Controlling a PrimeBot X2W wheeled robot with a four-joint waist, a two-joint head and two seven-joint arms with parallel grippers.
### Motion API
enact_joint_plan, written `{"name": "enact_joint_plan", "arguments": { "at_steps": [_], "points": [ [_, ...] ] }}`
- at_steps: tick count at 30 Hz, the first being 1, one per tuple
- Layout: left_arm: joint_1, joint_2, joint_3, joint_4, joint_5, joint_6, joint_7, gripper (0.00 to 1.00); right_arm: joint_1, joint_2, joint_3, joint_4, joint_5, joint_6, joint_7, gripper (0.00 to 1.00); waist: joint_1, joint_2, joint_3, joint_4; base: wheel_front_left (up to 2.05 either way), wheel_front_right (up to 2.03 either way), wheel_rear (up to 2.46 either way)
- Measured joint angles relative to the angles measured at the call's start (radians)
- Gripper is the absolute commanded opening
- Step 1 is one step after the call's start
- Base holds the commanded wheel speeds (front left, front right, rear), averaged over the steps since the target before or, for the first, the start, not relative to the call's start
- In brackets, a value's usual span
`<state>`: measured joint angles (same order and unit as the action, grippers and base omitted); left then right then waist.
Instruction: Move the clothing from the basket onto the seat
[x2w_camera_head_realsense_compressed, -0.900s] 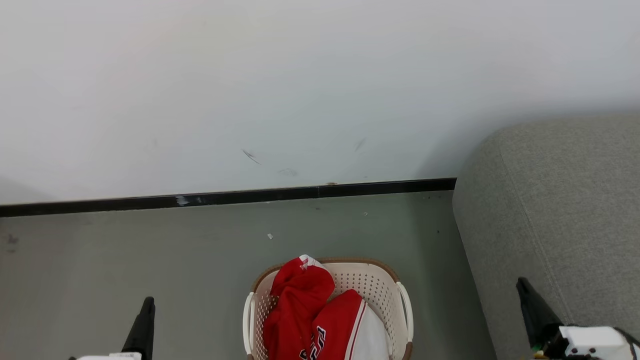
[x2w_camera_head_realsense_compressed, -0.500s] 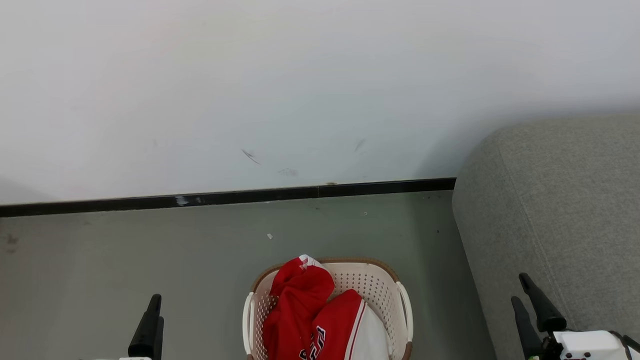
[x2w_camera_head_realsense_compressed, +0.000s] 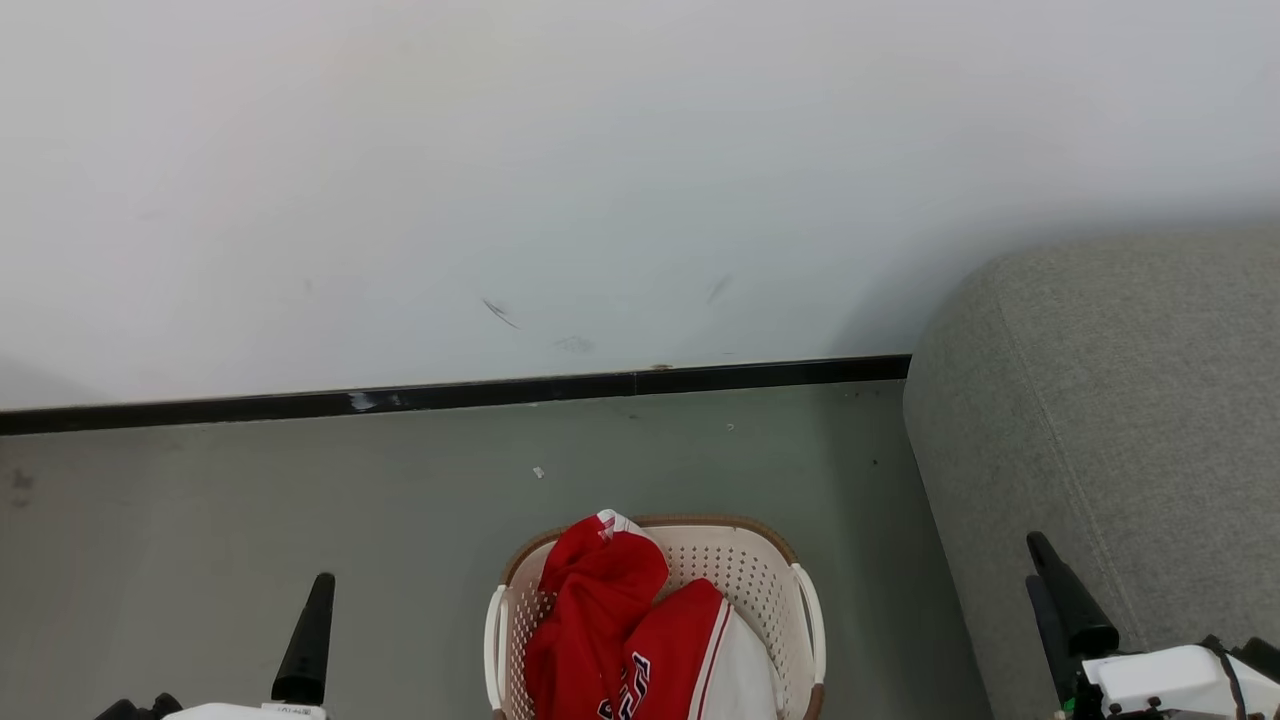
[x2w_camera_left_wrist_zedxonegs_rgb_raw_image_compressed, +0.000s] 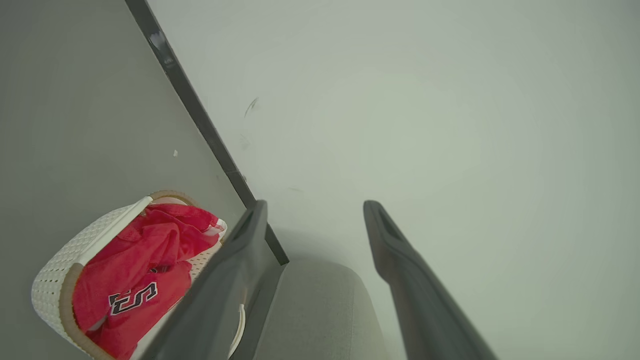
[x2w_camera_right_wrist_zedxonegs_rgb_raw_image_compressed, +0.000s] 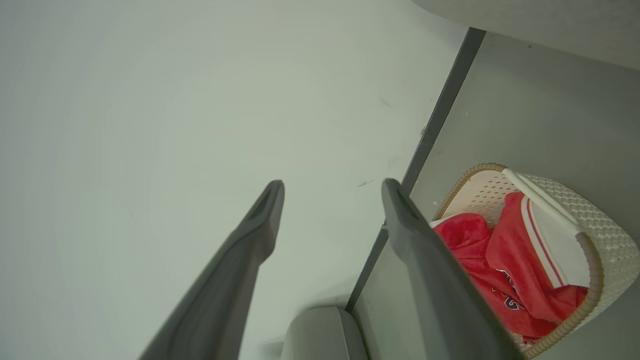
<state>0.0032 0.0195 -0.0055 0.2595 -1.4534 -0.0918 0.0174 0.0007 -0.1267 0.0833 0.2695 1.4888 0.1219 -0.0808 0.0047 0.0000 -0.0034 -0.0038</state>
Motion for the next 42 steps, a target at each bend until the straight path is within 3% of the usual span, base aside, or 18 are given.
{"name": "enact_joint_plan", "arguments": {
  "at_steps": [8,18,33,42],
  "points": [
    [-0.017,0.020,-0.018,-0.023,0.137,0.001,-0.028,1.00,0.000,0.005,-0.003,-0.017,-0.161,0.000,-0.018,1.00,0.0035,0.0000,-0.007,0.002,0.00,0.00,0.00],
    [-0.018,0.031,-0.047,-0.058,0.316,0.021,-0.056,1.00,0.003,0.016,-0.002,-0.045,-0.358,0.000,-0.040,1.00,0.0041,0.0000,-0.014,0.006,0.00,0.00,0.00],
    [-0.017,0.059,-0.129,-0.118,0.659,0.081,-0.112,1.00,0.021,0.033,0.006,-0.085,-0.727,0.001,-0.070,1.00,-0.0022,0.0000,-0.009,0.006,0.00,0.00,0.00],
    [-0.012,0.071,-0.171,-0.134,0.828,0.119,-0.144,1.00,0.038,0.045,0.003,-0.103,-0.917,0.001,-0.088,1.00,-0.0036,0.0000,-0.005,0.003,0.00,0.00,0.00]
  ]
}}
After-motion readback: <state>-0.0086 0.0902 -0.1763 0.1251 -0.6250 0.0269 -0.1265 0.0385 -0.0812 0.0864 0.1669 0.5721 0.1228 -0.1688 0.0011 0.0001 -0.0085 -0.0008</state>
